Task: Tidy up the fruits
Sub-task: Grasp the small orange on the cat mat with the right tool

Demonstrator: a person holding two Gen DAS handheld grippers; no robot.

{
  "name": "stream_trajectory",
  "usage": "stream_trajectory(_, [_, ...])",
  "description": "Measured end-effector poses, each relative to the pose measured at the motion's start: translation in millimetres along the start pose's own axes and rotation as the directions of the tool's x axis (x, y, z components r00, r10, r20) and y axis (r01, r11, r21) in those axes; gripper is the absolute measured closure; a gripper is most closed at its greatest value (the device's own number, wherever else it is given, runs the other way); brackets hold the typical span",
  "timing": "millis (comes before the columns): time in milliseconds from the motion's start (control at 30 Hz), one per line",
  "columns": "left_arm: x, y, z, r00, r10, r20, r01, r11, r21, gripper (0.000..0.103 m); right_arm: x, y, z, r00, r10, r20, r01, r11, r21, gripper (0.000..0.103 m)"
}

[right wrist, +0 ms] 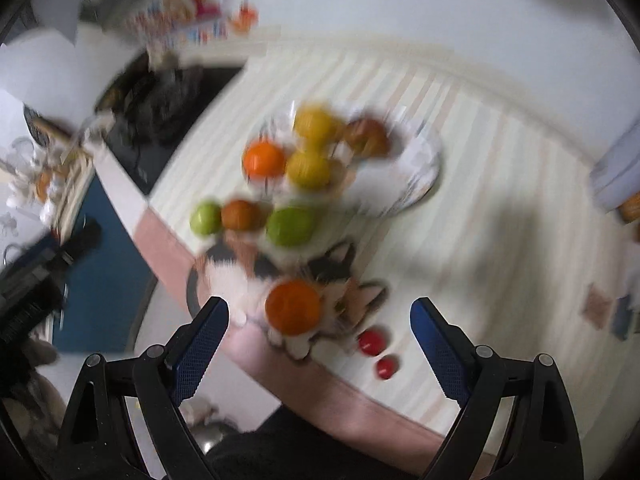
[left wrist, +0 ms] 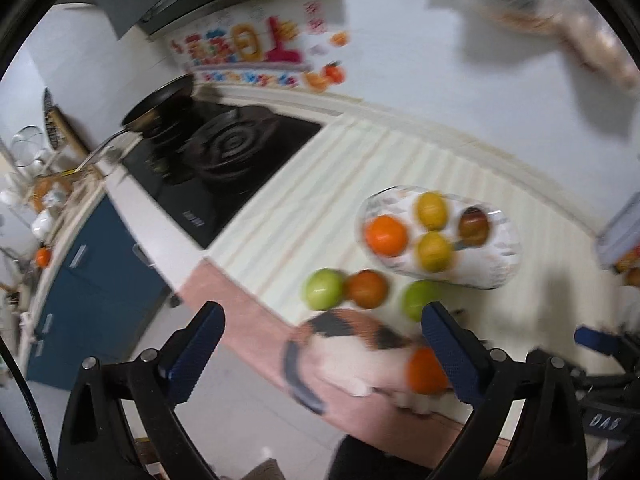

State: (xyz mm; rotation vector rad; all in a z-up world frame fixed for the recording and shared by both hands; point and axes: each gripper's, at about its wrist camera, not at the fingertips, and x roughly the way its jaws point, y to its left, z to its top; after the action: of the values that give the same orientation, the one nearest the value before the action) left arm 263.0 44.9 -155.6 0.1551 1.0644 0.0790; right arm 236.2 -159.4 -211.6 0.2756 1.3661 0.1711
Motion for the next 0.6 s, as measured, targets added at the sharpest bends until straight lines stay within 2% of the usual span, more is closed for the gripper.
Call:
stream_trajectory(133, [38,18,-8,0.995,0.073,-0.068,-0.074,0.997,-0.001,0.002,84,12,-1,0.985,0.013,-0.171,-0.012,1.000,0.003,0.009])
stream_trajectory(267, [73,29,-7,0.987,0.097,-0.129,-0.097,0.995,0.005,0.002,138,22,-5,0.963,0.011,-0.269,-0.008,1.000,0.009,0.009])
stream_trajectory(300, [80,29,-6,0.985,0.097,-0.143,-0.097,0.995,0.006,0.002,148,25,-5,0.958,0.004,-0.287,-0.003,1.000,0.005,0.012])
stream_trajectory(433, [110,26,2,0.978,0.052,-0.203,-0.052,0.999,0.005,0.002,174,26,-6,0.944,-0.029,-0.329,0.029,1.000,-0.006,0.026])
stream_trajectory(500, [127,22,8,0.973,0.046,-0.226,-0.042,0.999,0.020,0.002,170,24,-3,0.951,0.002,-0.309,-0.001,1.000,0.004,0.034])
stream_trajectory(600, [155,18,16,0.966,0.031,-0.255,-0.019,0.999,0.050,0.002,157,22,5,0.957,-0.028,-0.289,0.025,1.000,-0.014,0.035])
